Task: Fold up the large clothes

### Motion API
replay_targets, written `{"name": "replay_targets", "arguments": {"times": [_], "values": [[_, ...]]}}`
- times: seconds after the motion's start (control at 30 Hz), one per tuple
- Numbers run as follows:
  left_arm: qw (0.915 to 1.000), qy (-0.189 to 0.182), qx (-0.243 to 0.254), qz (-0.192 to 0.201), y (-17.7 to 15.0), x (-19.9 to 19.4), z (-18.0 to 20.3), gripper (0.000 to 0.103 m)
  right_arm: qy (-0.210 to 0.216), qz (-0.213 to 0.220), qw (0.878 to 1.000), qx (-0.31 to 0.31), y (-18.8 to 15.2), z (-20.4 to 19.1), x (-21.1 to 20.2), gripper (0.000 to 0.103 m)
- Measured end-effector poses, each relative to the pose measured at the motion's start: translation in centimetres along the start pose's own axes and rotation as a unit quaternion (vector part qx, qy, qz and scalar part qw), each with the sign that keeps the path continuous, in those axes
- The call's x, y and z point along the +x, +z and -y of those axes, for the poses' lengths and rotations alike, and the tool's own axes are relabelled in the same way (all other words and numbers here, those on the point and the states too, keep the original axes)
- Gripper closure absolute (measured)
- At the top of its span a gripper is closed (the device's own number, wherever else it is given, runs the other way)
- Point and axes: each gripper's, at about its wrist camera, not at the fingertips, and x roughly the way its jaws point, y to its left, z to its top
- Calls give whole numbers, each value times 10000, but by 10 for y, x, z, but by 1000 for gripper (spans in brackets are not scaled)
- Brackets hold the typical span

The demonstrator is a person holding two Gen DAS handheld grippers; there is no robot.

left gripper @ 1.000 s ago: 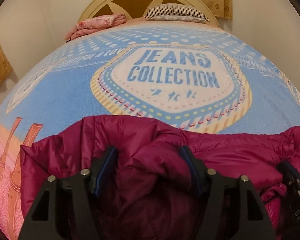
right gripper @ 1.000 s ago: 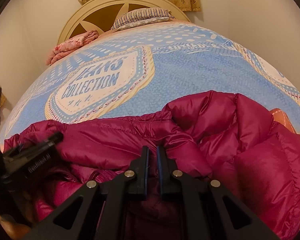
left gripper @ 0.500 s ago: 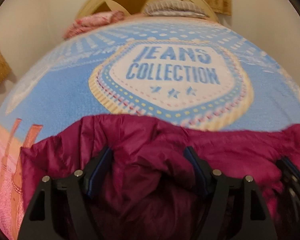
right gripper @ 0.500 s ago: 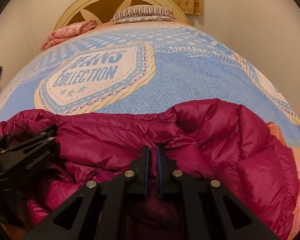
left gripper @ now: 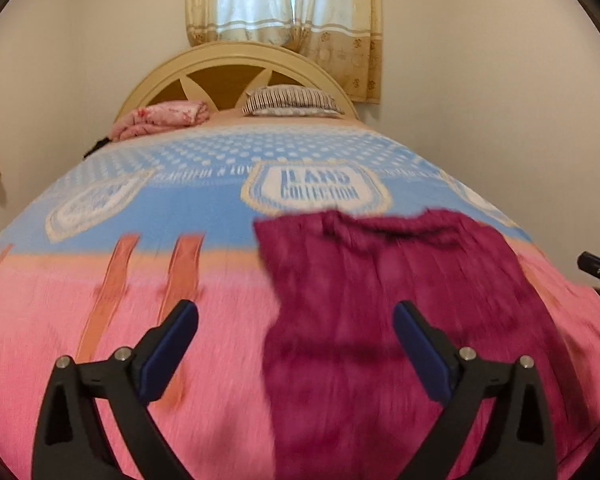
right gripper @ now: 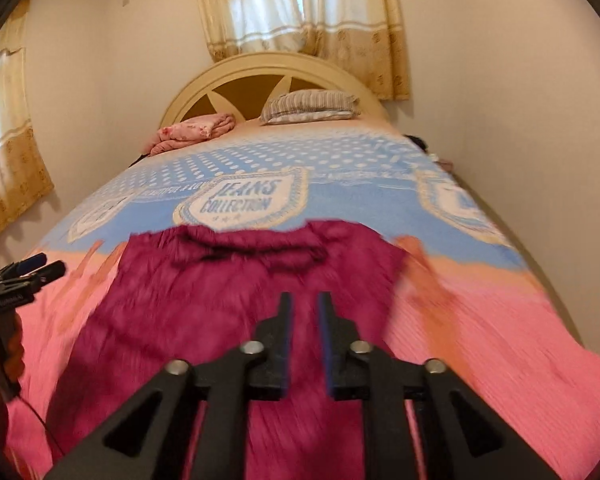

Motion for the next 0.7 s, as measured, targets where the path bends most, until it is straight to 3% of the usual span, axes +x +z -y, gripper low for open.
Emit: {"name": "replay_targets", "arguments": {"times": [0.03, 0.07, 0.2, 0.3, 0.57, 0.7], "values": [[9999, -79, -49, -42, -17, -14, -6, 3, -26, 28, 10000, 64, -12, 5, -18, 32], [9998, -138, -85, -75, -29, -22, -9, 3, -45, 84, 9999, 124, -25, 10, -35, 26], [9993, -222, -168, -245, -84, -58, -21, 3, -174, -175, 9997, 28, -78, 22, -102, 26], [9975, -467, -295, -432, -115, -68, -24, 3, -299, -438, 9984, -216, -105, 24, -129, 26], [9891, -804, -722, -999, -184, -65, -14, 3, -321, -1518, 9878, -131, -180, 22, -92, 26], [9908, -698, -443, -1068, -204, -66, -6, 3, -306, -1586, 9868, -112, -198, 20, -82, 26]]}}
